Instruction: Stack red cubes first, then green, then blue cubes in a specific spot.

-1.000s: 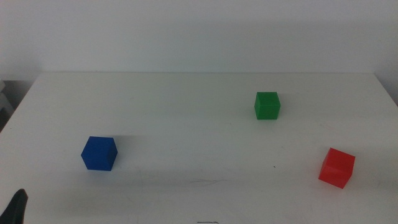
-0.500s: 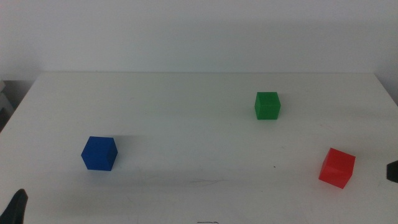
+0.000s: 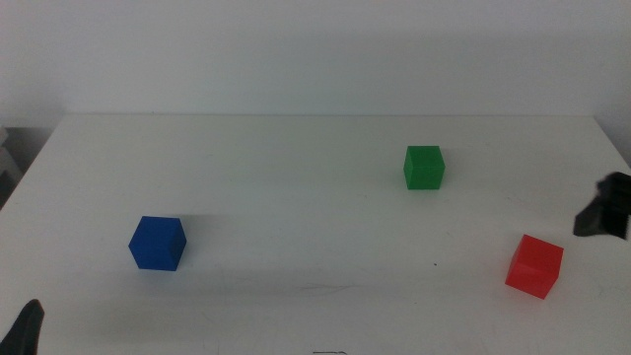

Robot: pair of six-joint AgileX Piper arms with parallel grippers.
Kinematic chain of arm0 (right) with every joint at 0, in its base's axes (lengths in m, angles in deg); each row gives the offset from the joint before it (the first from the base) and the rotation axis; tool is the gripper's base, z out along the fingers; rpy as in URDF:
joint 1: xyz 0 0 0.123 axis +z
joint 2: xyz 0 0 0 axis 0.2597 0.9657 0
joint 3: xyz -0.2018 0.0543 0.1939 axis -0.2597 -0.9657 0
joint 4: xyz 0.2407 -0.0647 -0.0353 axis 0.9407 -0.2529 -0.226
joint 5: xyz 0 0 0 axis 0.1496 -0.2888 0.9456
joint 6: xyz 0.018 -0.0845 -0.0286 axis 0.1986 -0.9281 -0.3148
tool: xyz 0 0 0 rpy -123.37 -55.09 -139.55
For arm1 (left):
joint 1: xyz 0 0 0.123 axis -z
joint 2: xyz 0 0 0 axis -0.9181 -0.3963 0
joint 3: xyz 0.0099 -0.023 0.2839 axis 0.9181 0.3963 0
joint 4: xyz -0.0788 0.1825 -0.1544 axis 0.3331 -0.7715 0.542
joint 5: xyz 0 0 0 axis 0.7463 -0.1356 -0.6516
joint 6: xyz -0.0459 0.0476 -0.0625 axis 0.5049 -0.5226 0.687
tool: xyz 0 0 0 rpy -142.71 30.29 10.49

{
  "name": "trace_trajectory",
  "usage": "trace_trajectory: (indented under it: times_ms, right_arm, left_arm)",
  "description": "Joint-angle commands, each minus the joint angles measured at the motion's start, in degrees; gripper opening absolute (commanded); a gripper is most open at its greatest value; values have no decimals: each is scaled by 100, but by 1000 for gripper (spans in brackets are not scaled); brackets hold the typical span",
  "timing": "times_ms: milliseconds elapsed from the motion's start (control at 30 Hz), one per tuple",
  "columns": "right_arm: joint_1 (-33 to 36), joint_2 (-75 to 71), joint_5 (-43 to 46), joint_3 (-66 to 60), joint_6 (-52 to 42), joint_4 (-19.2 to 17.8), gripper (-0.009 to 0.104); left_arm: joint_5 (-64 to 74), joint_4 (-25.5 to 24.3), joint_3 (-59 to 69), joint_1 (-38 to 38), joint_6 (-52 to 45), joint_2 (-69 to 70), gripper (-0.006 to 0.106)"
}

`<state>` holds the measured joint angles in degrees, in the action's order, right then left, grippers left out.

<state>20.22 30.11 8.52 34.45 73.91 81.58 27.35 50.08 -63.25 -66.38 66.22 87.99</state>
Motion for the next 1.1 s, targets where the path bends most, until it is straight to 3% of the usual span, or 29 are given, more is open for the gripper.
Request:
trace_trajectory:
  times_ms: [0, 533, 933, 1067]
  right_arm:
    - [-29, 321, 18, 386, 330, -112, 94]
    - [274, 2373, -246, 1328, 1429, -222, 94]
    - [536, 3110, -232, 1668, 2027, -930, 94]
    - [536, 3309, -216, 1668, 2027, -971, 94]
  left_arm:
    - [-451, 35, -14, 20, 89, 118, 92]
    - [-451, 35, -14, 20, 89, 118, 92]
    - [-451, 35, -14, 20, 89, 118, 92]
    - [-451, 35, -14, 20, 89, 118, 92]
